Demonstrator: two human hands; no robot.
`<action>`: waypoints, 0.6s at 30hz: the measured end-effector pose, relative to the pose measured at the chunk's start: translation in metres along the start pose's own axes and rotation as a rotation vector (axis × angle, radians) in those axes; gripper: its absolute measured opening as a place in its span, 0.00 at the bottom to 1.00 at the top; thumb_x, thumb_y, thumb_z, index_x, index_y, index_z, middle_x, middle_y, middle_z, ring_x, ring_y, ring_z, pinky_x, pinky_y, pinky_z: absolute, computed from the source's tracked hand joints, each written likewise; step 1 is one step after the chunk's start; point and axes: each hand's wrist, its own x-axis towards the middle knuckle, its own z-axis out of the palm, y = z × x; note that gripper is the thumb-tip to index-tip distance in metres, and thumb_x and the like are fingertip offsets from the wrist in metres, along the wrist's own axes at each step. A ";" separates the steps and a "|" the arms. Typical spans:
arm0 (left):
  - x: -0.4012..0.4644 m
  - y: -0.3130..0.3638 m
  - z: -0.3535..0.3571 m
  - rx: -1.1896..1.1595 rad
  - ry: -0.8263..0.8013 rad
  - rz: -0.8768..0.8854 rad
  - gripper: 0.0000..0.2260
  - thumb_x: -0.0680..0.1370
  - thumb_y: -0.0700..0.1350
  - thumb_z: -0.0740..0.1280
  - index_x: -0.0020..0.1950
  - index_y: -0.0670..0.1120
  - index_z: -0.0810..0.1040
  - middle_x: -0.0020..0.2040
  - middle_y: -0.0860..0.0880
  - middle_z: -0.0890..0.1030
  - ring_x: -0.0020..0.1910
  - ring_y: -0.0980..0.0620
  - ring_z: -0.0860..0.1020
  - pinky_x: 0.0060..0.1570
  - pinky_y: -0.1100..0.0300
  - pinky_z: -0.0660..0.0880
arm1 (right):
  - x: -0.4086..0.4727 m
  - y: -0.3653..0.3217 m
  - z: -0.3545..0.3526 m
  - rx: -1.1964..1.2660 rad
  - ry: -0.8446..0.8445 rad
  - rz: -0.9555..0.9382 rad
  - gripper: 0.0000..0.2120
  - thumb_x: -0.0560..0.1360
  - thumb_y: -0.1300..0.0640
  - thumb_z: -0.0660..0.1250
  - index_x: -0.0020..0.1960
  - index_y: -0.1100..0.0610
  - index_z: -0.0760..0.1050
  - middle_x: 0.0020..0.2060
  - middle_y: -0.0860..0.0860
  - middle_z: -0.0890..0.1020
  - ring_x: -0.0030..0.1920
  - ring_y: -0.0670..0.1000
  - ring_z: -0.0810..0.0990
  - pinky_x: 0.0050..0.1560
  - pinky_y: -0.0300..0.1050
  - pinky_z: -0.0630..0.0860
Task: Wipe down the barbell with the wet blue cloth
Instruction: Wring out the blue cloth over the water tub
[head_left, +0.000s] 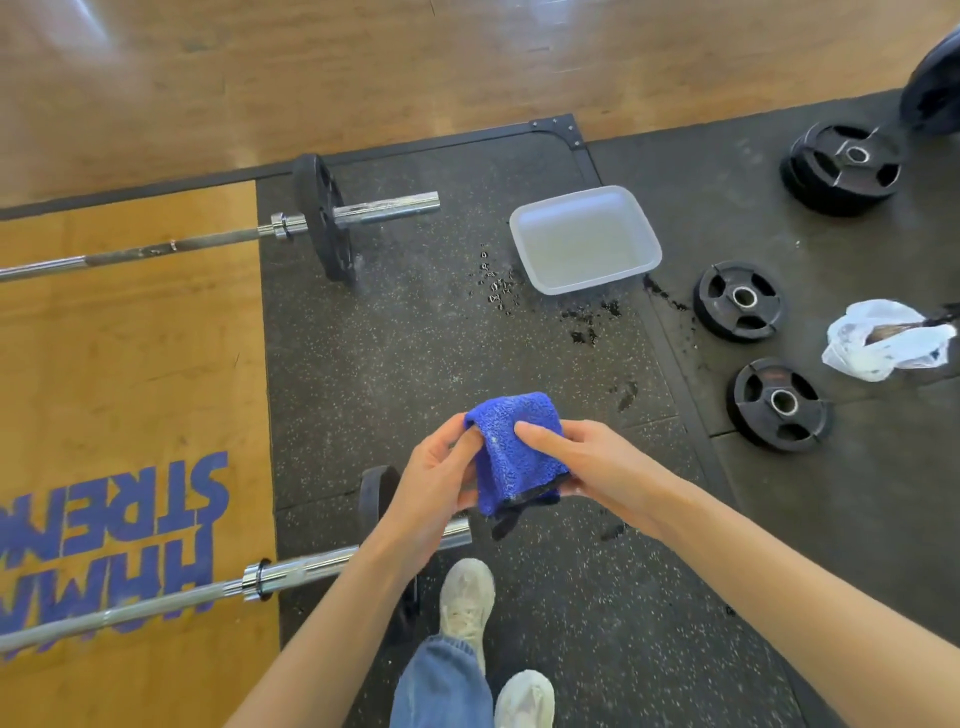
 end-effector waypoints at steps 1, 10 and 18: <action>-0.005 -0.004 -0.002 0.002 0.006 -0.011 0.14 0.83 0.50 0.60 0.64 0.49 0.80 0.58 0.43 0.85 0.57 0.44 0.84 0.53 0.51 0.83 | -0.004 0.004 0.003 -0.005 -0.008 -0.001 0.18 0.80 0.42 0.65 0.61 0.53 0.81 0.53 0.48 0.87 0.56 0.49 0.85 0.62 0.51 0.79; -0.033 -0.028 -0.029 -0.018 0.095 -0.154 0.15 0.87 0.50 0.56 0.63 0.50 0.81 0.56 0.48 0.86 0.56 0.47 0.84 0.58 0.47 0.79 | -0.005 0.038 0.048 0.038 0.038 0.006 0.13 0.79 0.46 0.69 0.60 0.49 0.82 0.52 0.49 0.87 0.54 0.52 0.84 0.59 0.52 0.77; -0.055 -0.051 -0.082 -0.042 0.094 -0.237 0.16 0.84 0.55 0.58 0.59 0.50 0.82 0.53 0.49 0.87 0.51 0.51 0.85 0.51 0.52 0.81 | 0.007 0.076 0.109 0.111 0.078 0.001 0.15 0.78 0.52 0.71 0.64 0.49 0.79 0.53 0.49 0.87 0.56 0.52 0.85 0.61 0.51 0.79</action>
